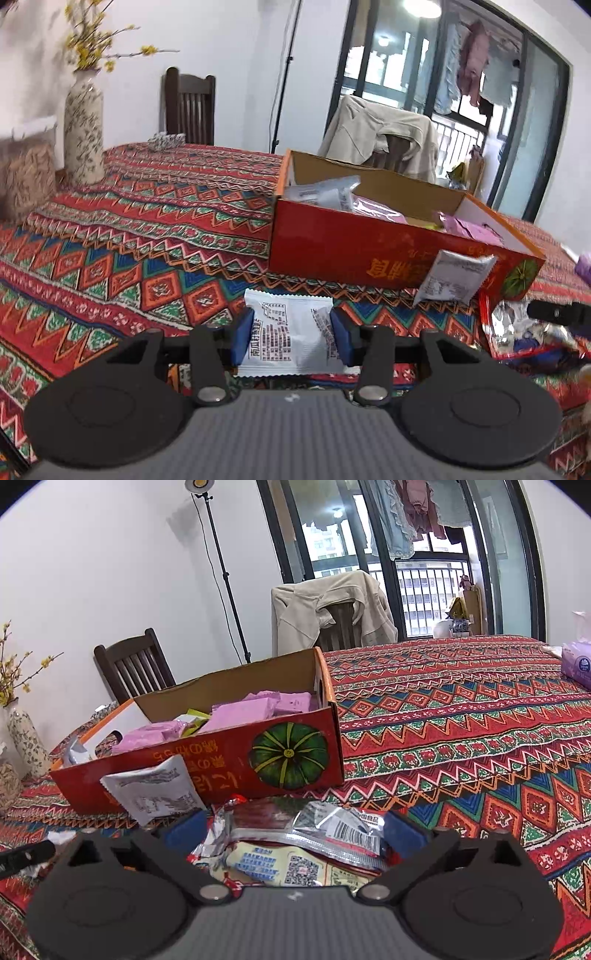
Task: Organize snacks
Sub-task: 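Lift the white sachet and blue-white bag toward the box with both grippers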
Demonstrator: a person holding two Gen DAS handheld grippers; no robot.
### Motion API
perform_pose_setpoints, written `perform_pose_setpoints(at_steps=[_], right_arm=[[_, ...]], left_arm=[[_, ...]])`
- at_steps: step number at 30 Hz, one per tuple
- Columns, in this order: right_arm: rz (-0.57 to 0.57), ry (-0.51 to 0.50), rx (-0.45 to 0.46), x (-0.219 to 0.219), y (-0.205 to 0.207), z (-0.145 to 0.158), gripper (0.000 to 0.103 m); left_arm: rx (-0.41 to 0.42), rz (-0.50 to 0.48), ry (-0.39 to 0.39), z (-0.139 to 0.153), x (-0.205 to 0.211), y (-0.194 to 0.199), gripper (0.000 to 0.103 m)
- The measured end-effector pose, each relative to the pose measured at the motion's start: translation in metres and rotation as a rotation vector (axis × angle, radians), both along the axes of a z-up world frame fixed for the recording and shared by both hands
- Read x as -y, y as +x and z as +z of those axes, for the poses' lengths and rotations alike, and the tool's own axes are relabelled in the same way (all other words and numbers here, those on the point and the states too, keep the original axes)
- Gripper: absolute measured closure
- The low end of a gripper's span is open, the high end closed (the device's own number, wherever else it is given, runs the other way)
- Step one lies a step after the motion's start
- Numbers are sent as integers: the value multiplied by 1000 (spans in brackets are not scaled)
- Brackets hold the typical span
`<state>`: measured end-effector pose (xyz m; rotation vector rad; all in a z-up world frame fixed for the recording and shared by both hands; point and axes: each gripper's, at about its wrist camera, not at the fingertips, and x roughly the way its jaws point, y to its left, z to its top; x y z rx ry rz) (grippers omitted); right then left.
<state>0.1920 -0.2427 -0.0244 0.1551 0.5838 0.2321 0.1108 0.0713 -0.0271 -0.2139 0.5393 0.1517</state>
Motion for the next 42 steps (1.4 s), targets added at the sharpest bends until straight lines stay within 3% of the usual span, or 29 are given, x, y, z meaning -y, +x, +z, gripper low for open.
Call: perform_pose_setpoints(at_steps=[7,12,21,24,28,31,34,42], right_arm=[[16,-66,64,3,-20,10,0],[106,-245,62,16,-40,15,0],[319,-409,26,-16,-17,18,0],[394,-394,-1,-27,4,21,0],[470,-374,-66,-35,27,16,0],[475,-353,-92,-34,31,7,0],[473,-317,-101,-25,27,5,0],[439,-324,-94,-23,12,1,0]], left_arm=[[21,-30,-102,-4,-14,-3,57],[66,-48,-117,-1,-14,-9,57],[132,-48,-2,12,-8,-30,56],[146,-4,72,12,-16,-37,56],[138,36,56,5,-34,-41,56],[144,29,28,3,-38,-42,56],[155,6,56,2,-33,-43,56],[190,-6,28,3,-36,-49,56]])
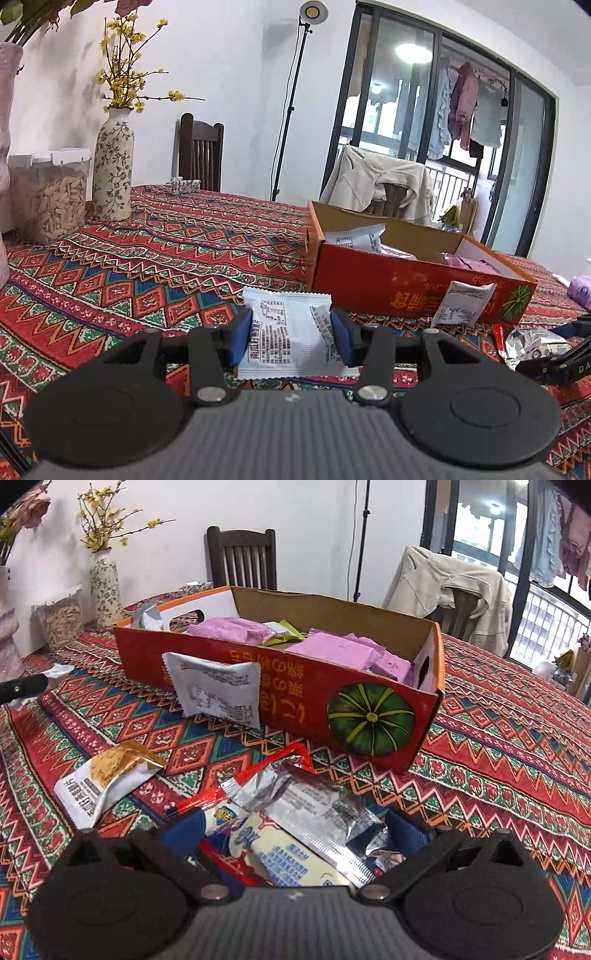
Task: Organize snacks
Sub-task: 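Lift the white sachet and blue-white bag toward the box with both grippers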
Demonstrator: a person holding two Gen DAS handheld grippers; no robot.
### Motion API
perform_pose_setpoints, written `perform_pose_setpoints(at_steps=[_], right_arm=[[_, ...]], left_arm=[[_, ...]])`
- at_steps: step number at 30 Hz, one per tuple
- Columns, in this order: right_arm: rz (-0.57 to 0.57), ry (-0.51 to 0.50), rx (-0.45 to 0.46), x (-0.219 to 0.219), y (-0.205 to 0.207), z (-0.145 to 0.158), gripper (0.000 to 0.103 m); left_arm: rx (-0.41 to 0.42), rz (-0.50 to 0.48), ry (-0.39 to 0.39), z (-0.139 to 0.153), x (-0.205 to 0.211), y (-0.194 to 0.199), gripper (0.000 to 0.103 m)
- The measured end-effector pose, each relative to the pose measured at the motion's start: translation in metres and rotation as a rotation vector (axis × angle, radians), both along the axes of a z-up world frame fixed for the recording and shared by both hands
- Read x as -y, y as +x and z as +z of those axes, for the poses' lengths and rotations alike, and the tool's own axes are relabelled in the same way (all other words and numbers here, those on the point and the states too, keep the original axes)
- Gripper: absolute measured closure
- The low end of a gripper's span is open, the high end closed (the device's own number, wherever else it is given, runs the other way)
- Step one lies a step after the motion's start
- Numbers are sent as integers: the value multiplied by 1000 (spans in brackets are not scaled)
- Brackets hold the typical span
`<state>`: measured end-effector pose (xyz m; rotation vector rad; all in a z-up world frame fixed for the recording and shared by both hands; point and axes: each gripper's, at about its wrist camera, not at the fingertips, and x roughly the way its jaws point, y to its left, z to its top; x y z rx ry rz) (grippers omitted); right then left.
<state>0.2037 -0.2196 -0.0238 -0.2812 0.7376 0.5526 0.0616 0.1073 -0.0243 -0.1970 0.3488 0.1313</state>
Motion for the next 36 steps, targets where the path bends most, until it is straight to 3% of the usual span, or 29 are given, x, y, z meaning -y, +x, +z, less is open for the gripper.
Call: perform_pose_setpoints(at_steps=[3,9,15,22,28,29,33,36], right_arm=[[-25,11,8,2,-5,8,0],[43,3,59,8,-22,27,0],[40,-89,27,7,-20,11,0],[34,-47,-9,-12,8,4,0],[-37,-9,-13,-7,1,0,0],[-47,-5,-13,-7,-3,0,1],[-37,0,17,-6,-23,4,24],[-56,24,28,2,-31,7,33]], left_arm=[[1,-8,5,0,1,0,56],[1,-6,1,-1,0,-2,56],[-4,-12,-4,-1,0,-1,56],[-15,-21,-12,-1,-1,0,56],[-24,-28,-13,-2,0,0,56],[-23,-29,-13,-2,0,0,56],[-28,-33,-18,-2,-2,2,56],[-31,-33,-17,-2,-1,2,56]])
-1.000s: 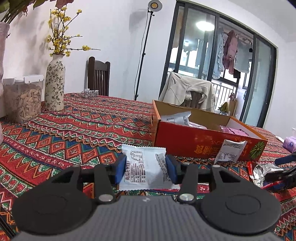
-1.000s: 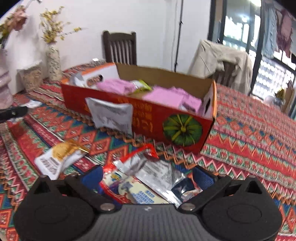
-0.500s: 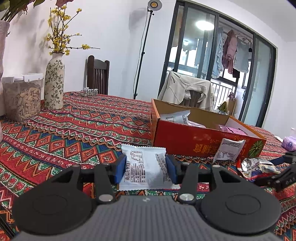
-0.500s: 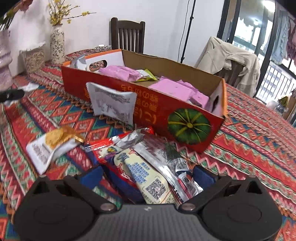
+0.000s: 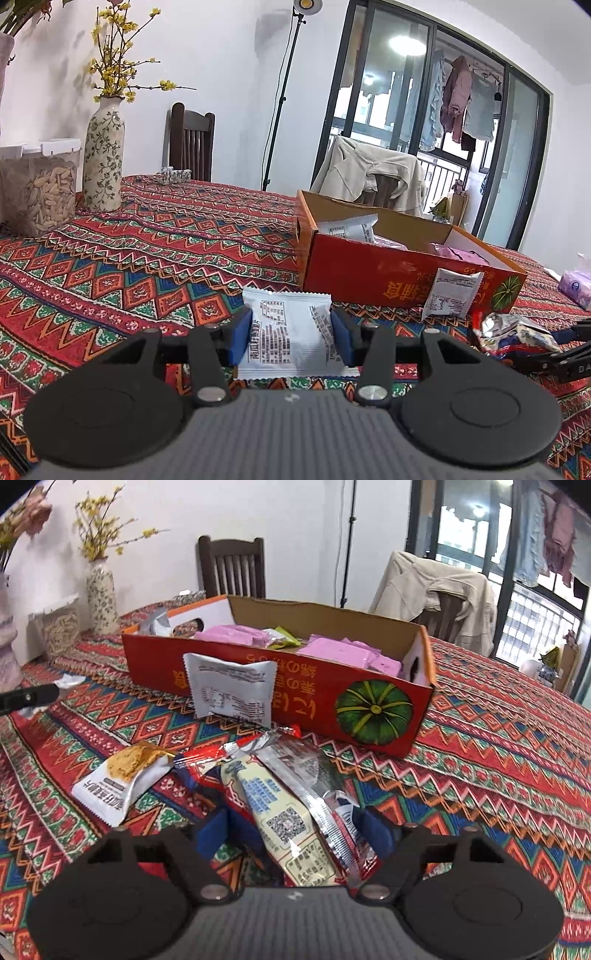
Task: Organize snacks
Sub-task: 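Lift the white sachet and blue-white bag toward the box with both grippers, then lower the white sachet and blue-white bag into the box and open both grippers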
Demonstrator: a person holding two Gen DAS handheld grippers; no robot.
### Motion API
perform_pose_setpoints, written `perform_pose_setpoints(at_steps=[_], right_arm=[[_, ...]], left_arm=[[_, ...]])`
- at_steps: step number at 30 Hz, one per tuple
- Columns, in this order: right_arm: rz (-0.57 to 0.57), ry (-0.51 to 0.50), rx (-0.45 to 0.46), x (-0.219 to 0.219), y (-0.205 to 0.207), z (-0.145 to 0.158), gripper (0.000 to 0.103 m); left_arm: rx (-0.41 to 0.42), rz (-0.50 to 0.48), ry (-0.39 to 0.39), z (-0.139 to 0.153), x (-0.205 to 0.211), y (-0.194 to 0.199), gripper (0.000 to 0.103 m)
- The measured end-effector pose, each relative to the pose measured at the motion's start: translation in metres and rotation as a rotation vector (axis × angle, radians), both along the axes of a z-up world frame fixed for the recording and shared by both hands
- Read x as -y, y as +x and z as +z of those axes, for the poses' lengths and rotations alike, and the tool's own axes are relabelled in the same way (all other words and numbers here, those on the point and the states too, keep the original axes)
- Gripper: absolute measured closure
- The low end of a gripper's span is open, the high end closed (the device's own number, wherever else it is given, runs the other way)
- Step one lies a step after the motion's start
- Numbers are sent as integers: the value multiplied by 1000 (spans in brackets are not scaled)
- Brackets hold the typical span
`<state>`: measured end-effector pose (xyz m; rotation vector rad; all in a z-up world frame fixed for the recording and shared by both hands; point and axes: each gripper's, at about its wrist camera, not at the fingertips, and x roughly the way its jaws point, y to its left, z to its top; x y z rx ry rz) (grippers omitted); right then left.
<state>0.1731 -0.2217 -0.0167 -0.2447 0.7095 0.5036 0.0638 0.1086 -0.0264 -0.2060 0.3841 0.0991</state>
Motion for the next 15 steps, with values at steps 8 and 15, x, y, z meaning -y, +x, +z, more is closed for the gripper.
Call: perform_pose_setpoints(at_steps=[8,15], right_arm=[[-74,81,64,18,-22,6,42],[-95,148,126,24,-31,12,42]], left_arm=[[-7,1,21,0,3,2,56],[-1,11,18,5,5,1,56]])
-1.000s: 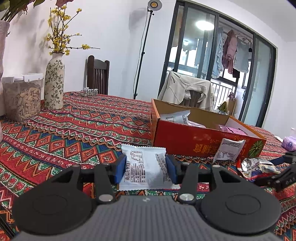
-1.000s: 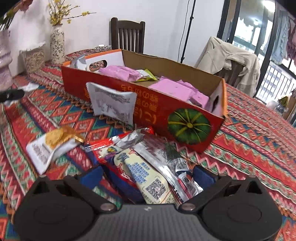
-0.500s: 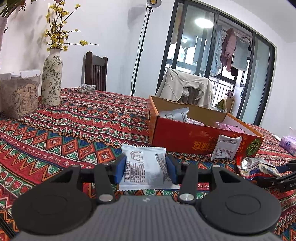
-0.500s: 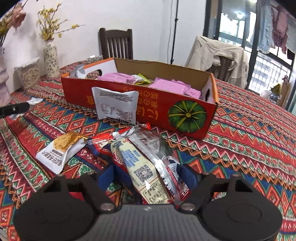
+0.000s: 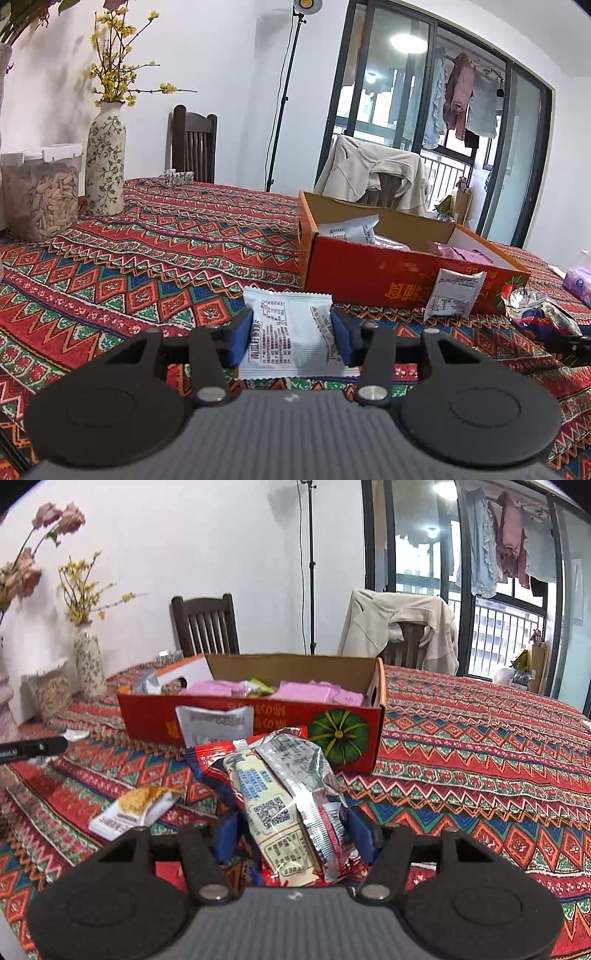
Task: Organize snacks
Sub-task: 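Lower the white sachet and blue-white bag into the box and open both grippers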
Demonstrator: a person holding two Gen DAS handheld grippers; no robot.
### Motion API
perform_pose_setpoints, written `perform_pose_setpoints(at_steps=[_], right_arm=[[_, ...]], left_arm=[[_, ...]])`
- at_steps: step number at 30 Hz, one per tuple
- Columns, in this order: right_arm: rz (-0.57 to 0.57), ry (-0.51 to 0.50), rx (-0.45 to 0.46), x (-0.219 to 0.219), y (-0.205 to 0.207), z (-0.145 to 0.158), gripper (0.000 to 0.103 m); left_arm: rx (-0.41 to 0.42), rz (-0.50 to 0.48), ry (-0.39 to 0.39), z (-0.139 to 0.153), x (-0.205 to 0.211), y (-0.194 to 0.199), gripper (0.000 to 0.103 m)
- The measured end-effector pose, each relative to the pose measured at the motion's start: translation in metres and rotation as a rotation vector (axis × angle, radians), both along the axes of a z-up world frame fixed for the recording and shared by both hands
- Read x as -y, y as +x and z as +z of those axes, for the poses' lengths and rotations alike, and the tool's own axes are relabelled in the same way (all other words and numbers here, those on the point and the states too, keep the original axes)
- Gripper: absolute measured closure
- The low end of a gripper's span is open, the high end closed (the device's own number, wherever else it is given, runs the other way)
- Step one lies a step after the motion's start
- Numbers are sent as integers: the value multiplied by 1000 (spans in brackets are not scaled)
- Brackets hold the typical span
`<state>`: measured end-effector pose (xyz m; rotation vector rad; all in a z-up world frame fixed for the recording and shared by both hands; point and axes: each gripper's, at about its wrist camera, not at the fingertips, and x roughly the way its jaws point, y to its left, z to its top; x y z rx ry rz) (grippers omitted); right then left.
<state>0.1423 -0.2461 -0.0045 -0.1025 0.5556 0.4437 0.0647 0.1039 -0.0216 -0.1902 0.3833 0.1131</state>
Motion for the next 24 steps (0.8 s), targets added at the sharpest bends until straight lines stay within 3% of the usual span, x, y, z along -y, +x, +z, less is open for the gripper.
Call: perform_pose_setpoints(at_steps=[12,24], right_arm=[[11,62,131,-2,7,34,42],[17,139,206,-25,81,70,42]], left_arm=[[111,-79,61,49,32,17,56],[101,-94,47,77,58,105,56]])
